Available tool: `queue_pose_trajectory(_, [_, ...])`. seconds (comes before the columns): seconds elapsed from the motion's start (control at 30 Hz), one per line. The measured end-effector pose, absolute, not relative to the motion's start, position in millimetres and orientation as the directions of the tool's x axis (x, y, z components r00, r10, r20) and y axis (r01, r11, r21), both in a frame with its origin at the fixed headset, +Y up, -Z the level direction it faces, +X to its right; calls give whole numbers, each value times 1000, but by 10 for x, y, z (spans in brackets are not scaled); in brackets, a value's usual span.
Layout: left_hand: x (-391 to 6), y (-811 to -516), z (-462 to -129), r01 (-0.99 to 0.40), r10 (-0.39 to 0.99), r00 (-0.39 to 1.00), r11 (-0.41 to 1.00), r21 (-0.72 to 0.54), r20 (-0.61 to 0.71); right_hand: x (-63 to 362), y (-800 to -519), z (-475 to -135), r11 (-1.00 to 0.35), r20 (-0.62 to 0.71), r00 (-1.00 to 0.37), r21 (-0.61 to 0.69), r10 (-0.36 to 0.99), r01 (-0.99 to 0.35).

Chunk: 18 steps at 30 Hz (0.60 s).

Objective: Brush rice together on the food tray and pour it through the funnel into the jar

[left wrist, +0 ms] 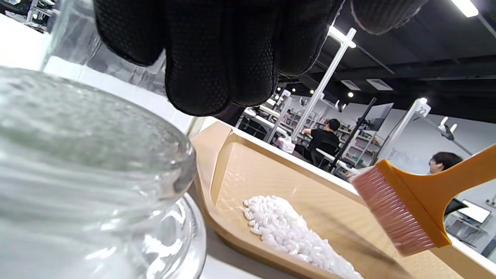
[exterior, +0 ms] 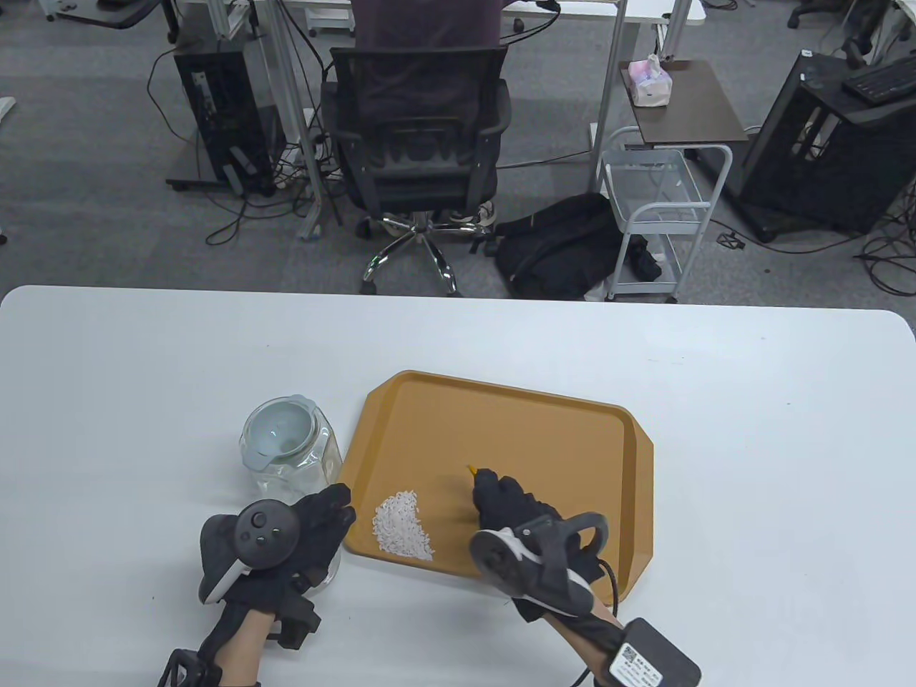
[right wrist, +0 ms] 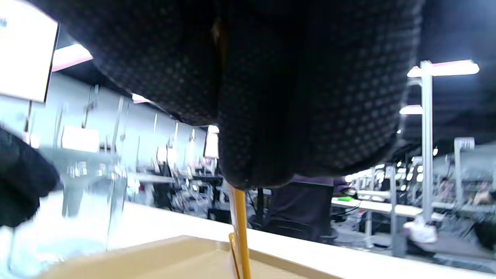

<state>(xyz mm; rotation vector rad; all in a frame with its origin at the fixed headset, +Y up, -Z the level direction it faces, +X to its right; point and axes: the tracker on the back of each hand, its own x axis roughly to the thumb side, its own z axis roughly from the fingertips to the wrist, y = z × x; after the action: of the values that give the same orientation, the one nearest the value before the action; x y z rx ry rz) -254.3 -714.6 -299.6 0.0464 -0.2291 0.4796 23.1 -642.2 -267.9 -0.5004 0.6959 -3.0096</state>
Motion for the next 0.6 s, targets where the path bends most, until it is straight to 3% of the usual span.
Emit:
queue_pose_trajectory(0.07, [-2563,-7123,-2987,-477,465,855,879,-2,231,-31,-6366,-2730,-915,301,-949,-401,-94,-37])
queue_pose_trajectory(0.27, [-2654,-7044,-2965,-514,495,838,857,29,230,-497,-6326,-2899,-968,263,-964,-227,45,-107])
queue_pose_trajectory(0.6, [-2776,-6997,-2958,-541,520,828,839,57,208,-936,-6294,-3088,-978,268,-956,-137,117,-158])
